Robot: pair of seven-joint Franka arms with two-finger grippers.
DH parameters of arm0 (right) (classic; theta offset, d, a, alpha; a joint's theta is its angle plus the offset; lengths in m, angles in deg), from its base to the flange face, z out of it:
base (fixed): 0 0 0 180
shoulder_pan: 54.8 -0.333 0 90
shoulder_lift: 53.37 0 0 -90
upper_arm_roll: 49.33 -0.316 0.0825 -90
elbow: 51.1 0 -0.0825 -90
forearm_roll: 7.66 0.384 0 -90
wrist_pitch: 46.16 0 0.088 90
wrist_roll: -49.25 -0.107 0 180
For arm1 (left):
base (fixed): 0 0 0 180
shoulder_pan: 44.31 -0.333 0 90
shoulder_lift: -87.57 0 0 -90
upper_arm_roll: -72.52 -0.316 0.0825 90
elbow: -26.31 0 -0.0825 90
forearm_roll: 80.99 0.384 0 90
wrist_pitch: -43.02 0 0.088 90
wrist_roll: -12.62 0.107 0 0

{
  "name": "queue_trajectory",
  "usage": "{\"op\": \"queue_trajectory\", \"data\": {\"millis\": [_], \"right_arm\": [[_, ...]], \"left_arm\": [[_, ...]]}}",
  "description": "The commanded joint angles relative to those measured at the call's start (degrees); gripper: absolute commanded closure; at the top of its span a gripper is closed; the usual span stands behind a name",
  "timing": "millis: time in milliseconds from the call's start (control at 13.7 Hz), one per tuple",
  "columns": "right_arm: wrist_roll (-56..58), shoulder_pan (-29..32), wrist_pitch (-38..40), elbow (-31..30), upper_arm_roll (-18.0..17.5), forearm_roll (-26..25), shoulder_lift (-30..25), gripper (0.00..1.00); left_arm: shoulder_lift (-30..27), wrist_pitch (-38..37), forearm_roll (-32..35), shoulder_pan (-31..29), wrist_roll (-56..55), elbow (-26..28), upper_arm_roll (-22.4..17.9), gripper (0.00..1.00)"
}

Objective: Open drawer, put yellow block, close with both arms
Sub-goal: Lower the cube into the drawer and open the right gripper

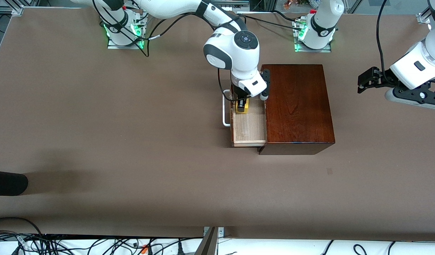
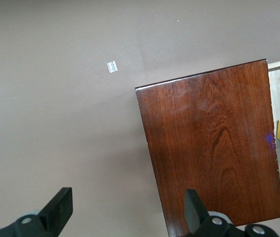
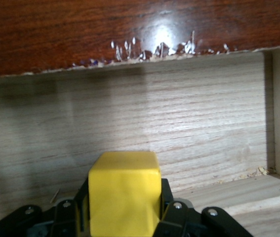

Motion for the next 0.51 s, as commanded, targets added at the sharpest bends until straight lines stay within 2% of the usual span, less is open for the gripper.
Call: {"op": "queue_trajectory", "data": {"millis": [0, 293, 366, 439], "right_arm": [[0.62, 0.51, -0.79, -1.48, -0.42, -1.00, -0.87, 0.81], [0.70, 0.77, -0.61, -1.57, -0.42, -1.09, -0.86, 0.77], [0.70, 0.68, -0.26, -1.57, -0.42, -1.09, -0.95, 0.63], [0.62, 0.77, -0.17, -1.57, -0.42, -1.00, -1.04, 0.01]], "left_arm": [[-0.48, 0.18, -1.61, -0.12, 1.33, -0.30, 0.24, 0.00], [-0.48, 0.18, -1.61, -0.12, 1.24, -0.30, 0.33, 0.00], [-0.48, 0.18, -1.61, -0.12, 1.24, -0.21, 0.33, 0.00], [-0.48, 0.10, -1.61, -0.12, 1.24, -0.30, 0.33, 0.00]]}}
